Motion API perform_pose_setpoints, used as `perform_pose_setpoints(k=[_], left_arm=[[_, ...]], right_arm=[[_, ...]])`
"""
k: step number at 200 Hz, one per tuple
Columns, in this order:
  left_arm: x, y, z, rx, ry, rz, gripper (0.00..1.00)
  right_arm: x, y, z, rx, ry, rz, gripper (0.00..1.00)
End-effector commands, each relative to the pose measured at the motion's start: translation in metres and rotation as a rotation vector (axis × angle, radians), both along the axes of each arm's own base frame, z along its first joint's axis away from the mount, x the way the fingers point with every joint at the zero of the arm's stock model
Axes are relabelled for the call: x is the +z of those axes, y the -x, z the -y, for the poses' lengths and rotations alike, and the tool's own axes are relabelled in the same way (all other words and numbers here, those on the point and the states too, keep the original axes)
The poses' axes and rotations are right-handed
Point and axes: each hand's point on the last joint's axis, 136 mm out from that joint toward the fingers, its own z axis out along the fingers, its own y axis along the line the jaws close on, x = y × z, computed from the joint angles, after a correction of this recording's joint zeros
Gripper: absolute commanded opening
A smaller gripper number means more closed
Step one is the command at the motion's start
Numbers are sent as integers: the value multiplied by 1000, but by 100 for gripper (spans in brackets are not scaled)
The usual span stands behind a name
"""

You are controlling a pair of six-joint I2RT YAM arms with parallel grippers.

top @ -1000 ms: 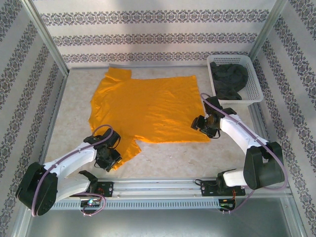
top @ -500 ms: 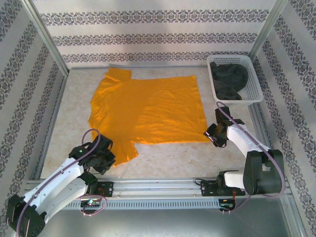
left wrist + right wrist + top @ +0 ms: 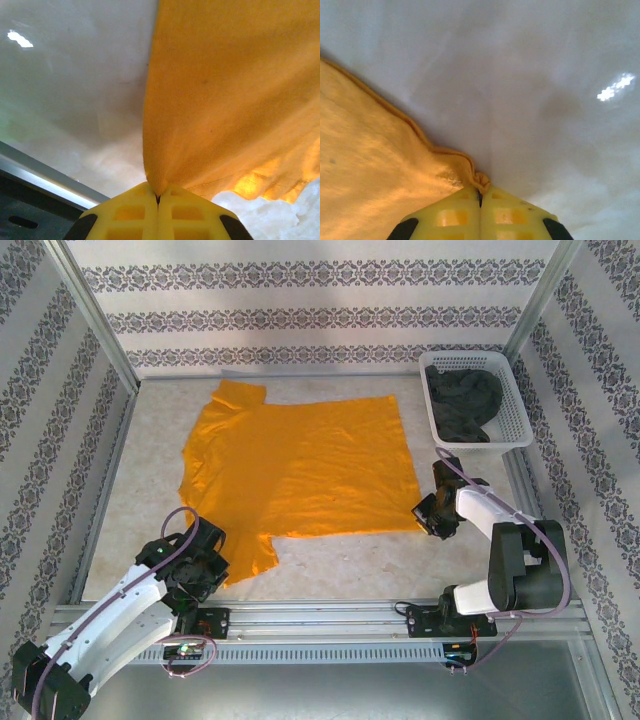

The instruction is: Fold and stack the t-shirts

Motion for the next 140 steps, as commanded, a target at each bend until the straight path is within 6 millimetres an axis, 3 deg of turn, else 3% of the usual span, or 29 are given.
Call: perform_pose_setpoints(k=[1,30,55,91,140], left_arm=[[8,11,-5,-11,-27,-35,0],[24,6,-8,-20,-39,3,0],[53,-18,-9,-34,-66,127,0],[94,-86,-5,-6,-116,337,0],[118,-201,-18,65,-42,456,0]], right_arm=[[1,6,4,10,26,-26,0],[28,24,4,46,56,7,0],[51,30,-5,88,77,52,0],[64,-4,-14,110,80,100,0],[71,-75,-25,69,27,119,0]])
